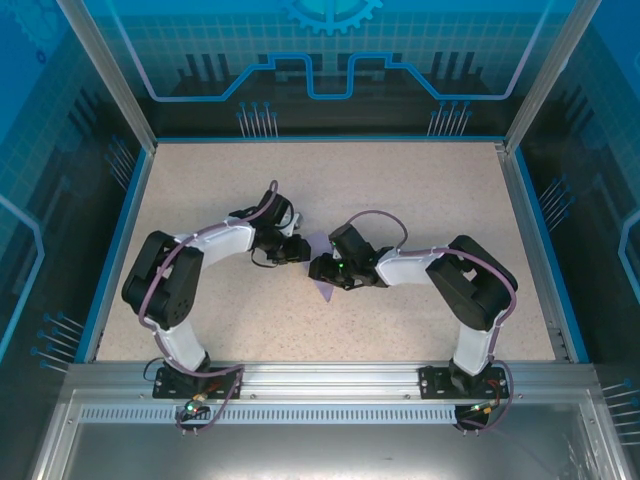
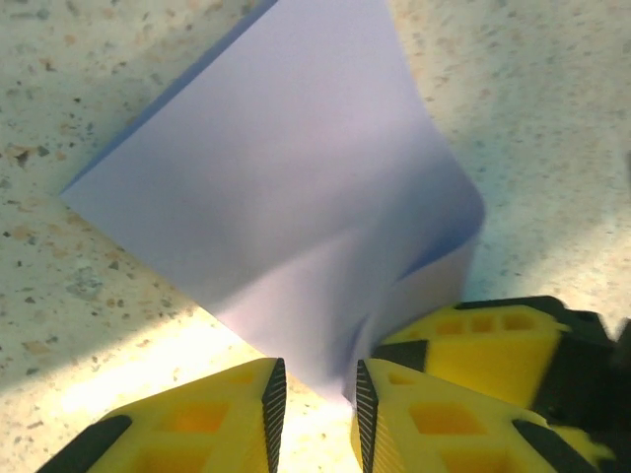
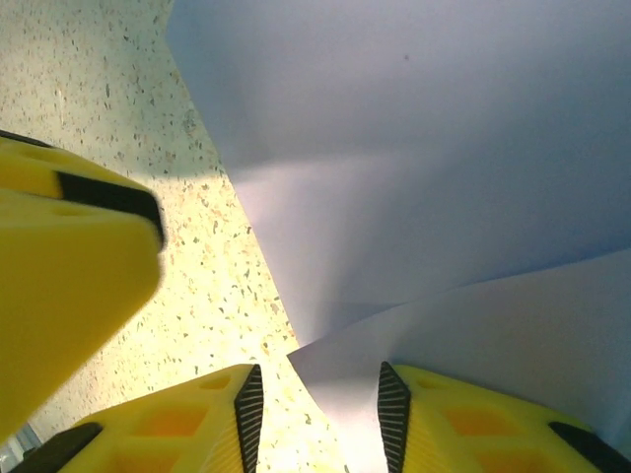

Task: Fold a paper plane with a square sheet of paper (pick it up from the middle)
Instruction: Third fold the triangle at the center of the table.

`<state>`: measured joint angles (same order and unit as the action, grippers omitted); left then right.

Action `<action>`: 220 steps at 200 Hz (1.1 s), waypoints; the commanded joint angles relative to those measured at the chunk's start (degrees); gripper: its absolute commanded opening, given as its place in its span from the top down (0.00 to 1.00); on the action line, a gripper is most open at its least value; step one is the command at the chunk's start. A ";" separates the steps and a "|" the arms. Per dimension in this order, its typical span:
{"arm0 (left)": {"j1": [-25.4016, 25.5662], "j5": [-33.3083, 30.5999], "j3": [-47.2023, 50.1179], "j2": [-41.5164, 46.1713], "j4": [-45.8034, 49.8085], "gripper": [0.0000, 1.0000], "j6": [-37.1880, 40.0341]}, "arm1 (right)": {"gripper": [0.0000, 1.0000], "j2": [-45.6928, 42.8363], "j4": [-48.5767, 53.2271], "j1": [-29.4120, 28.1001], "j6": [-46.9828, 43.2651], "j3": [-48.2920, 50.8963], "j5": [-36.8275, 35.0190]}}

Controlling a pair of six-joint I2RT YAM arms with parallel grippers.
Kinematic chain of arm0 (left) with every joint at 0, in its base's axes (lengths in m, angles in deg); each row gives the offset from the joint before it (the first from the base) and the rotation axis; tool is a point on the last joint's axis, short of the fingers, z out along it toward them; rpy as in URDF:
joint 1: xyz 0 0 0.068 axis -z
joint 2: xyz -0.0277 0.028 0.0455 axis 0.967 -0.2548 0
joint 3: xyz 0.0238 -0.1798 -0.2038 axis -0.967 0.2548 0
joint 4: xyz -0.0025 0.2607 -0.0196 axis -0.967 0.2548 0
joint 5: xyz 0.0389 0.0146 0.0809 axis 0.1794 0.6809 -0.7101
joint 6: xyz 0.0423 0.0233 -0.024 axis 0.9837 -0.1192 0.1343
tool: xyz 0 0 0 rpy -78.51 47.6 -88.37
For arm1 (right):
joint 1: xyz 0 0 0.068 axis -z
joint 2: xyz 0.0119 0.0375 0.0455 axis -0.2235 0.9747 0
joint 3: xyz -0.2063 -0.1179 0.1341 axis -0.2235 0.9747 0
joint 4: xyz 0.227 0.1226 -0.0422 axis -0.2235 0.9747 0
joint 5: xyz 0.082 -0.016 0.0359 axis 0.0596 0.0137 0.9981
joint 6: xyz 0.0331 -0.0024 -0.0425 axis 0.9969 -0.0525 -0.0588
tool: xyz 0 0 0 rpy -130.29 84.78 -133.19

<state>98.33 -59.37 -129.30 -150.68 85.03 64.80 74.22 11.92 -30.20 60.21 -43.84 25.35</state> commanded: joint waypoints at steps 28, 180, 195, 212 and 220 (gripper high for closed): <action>0.02 3.26 1.38 3.55 1.20 0.72 -2.96 | 0.74 1.53 4.28 -0.70 -0.49 3.17 -2.25; 2.48 8.68 3.72 -2.18 -3.46 0.87 -4.05 | 1.00 1.53 3.31 -0.61 -0.94 5.63 -1.81; 2.48 8.56 4.14 -2.61 -3.57 0.87 -3.80 | 1.00 1.36 3.26 -0.56 -0.86 5.86 -1.83; 2.48 8.59 4.62 -3.12 -3.85 0.87 -3.71 | 1.00 1.12 2.80 -0.47 -0.83 6.20 -1.57; 2.48 8.64 4.70 -3.52 -3.93 0.88 -3.58 | 1.00 1.09 2.56 -0.39 -0.72 6.41 -1.39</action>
<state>100.54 -52.26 -125.87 -152.69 81.59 61.04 73.94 8.16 -30.18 59.62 -40.43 24.02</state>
